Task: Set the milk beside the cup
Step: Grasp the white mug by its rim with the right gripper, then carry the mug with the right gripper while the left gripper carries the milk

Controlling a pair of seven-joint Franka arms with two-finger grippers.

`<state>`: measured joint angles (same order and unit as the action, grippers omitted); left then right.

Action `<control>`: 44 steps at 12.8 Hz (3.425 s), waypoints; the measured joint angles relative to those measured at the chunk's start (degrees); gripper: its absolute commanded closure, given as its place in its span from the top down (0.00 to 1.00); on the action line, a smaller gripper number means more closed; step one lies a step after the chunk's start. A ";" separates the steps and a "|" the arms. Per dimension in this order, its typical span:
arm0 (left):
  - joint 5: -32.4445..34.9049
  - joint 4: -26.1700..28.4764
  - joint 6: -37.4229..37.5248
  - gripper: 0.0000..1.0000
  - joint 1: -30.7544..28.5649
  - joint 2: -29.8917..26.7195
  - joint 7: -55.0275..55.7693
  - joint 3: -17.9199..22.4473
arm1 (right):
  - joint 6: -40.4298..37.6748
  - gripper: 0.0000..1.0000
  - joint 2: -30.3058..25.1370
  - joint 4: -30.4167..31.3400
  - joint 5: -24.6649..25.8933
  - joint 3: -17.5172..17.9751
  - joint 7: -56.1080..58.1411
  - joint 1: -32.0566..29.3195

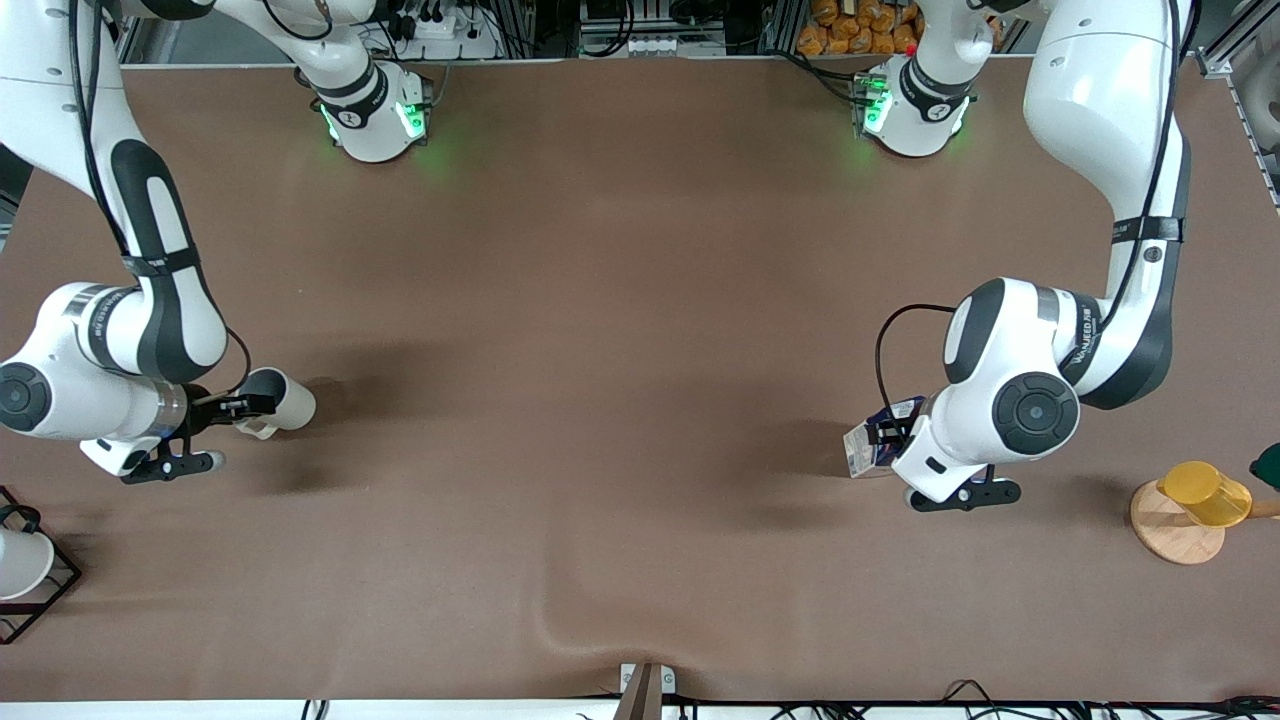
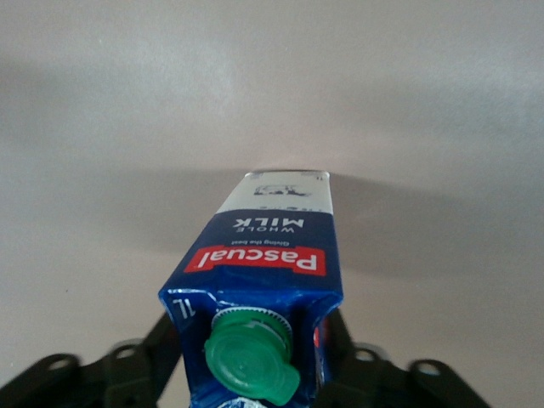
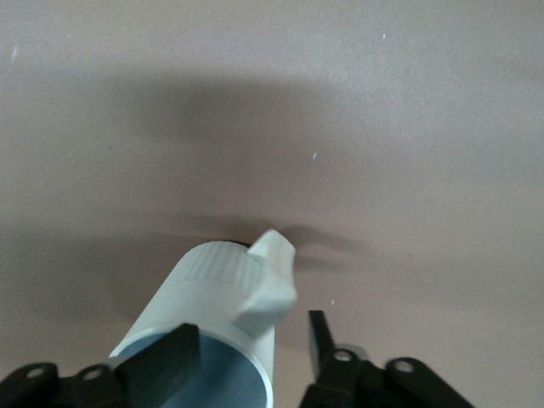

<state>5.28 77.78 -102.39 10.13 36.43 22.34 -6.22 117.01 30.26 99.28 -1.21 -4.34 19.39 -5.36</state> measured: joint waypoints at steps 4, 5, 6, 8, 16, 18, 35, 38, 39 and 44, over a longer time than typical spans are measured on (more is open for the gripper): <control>0.00 -0.37 0.44 0.00 -0.10 -0.39 0.00 -0.02 | -4.47 0.79 -2.42 -0.28 -2.30 -0.04 0.58 -0.23; 0.00 -0.77 1.12 0.00 -0.07 -0.93 0.00 -0.09 | -4.31 0.77 -2.34 0.13 -2.60 -0.06 0.77 -0.36; -0.12 -1.15 2.38 0.00 0.06 -1.89 0.03 -0.22 | -3.43 0.75 -2.20 0.91 -2.84 -0.06 1.06 -0.47; -1.71 -1.50 4.87 0.00 0.47 -4.92 0.41 -0.44 | -0.67 0.62 -1.74 2.93 -3.01 -0.06 2.66 -0.55; -5.95 -1.65 9.53 0.00 6.71 -10.35 15.96 -5.89 | 1.45 0.00 -1.56 3.60 -3.51 0.23 3.03 0.33; -5.95 -1.80 9.52 0.00 9.72 -10.35 18.86 -5.94 | -1.93 0.00 -1.61 1.30 -4.81 0.35 -1.50 1.71; -5.95 -2.23 9.80 0.00 13.67 -10.35 20.17 -6.14 | 5.11 0.00 5.31 -14.48 -16.80 1.67 -73.79 40.58; -5.95 -2.60 9.85 0.00 13.49 -10.79 20.17 -5.87 | 9.68 0.00 10.36 -18.29 -15.94 1.38 -79.26 44.16; -5.95 -2.76 9.91 0.00 13.32 -11.05 20.17 -5.67 | 11.00 0.00 11.35 -18.68 -15.08 1.33 -80.74 44.84; -5.95 -2.80 10.09 0.00 13.07 -11.55 20.17 -5.46 | 12.05 1.00 13.78 -19.23 -13.47 1.14 -83.75 45.78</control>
<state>-0.67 74.98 -92.30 23.20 24.88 42.51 -11.67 129.06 44.05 80.04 -14.67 -3.20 -64.36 40.42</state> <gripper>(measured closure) 0.639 0.916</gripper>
